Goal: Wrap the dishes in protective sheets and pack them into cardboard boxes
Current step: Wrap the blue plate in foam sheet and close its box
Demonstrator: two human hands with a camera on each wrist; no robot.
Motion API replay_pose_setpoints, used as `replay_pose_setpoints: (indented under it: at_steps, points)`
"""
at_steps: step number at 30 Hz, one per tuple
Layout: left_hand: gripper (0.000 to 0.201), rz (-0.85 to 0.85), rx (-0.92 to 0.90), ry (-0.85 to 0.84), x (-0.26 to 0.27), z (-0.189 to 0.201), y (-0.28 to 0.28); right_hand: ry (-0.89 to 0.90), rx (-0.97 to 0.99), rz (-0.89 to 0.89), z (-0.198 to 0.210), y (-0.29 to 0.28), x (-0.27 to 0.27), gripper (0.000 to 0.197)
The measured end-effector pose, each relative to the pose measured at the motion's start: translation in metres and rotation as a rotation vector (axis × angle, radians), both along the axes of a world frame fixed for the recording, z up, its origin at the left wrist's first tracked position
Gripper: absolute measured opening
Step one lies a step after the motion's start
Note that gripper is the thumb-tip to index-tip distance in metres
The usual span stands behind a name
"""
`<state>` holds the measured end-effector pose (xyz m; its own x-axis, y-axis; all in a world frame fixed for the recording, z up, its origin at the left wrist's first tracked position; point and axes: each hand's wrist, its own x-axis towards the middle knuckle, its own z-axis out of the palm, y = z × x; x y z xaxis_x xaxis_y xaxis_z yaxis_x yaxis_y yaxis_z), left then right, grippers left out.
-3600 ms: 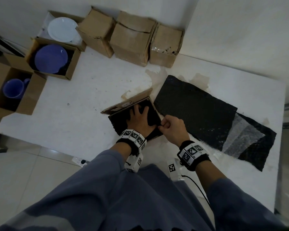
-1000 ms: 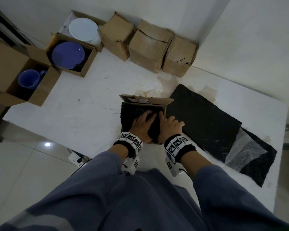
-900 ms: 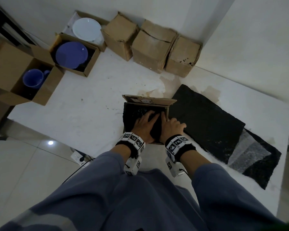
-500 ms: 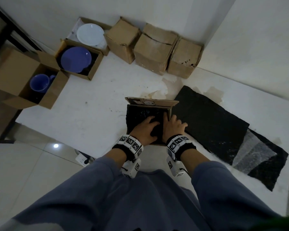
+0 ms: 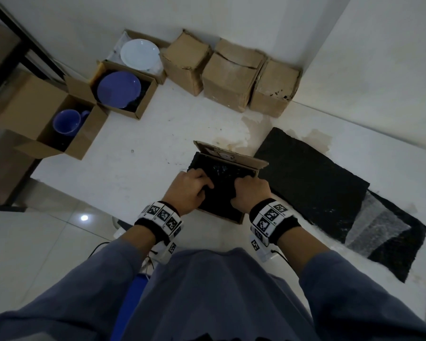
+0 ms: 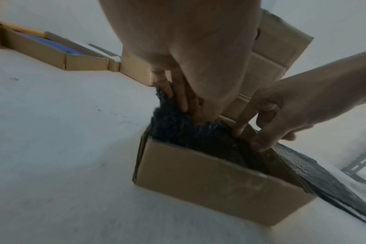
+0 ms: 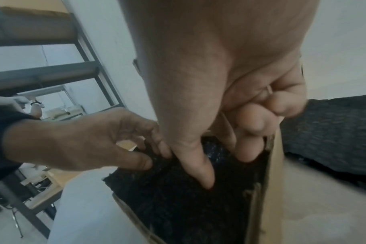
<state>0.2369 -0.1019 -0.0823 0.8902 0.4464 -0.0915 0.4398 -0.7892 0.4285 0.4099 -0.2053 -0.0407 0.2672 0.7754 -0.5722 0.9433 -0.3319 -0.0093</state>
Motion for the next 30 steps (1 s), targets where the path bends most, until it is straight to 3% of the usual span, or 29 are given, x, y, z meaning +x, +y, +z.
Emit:
replay_pose_setpoints:
  at_steps: [2,8,13,17,23,30]
  points:
    - [0.044,-0.003,0.08,0.072,0.003,0.008,0.01,0.05,0.051,-0.004,-0.005,0.002,-0.004,0.041]
    - [0.064,-0.11,0.397,0.534,0.019,0.025,0.007,0.059,0.063,-0.04,-0.034,-0.015,-0.006,0.075]
    - [0.071,-0.12,0.493,0.669,0.023,0.012,-0.003,0.093,0.109,-0.091,-0.039,-0.02,-0.005,0.076]
    - [0.084,-0.098,0.521,0.705,0.027,0.004,-0.007,0.099,0.115,-0.104,-0.039,-0.022,-0.005,0.074]
    - [0.086,-0.061,0.476,0.655,0.033,0.004,-0.004,0.116,0.142,-0.125,-0.041,-0.022,-0.005,0.077]
    - [0.08,-0.145,0.497,0.479,0.012,0.006,-0.001,0.122,0.158,-0.153,-0.044,-0.021,-0.009,0.075]
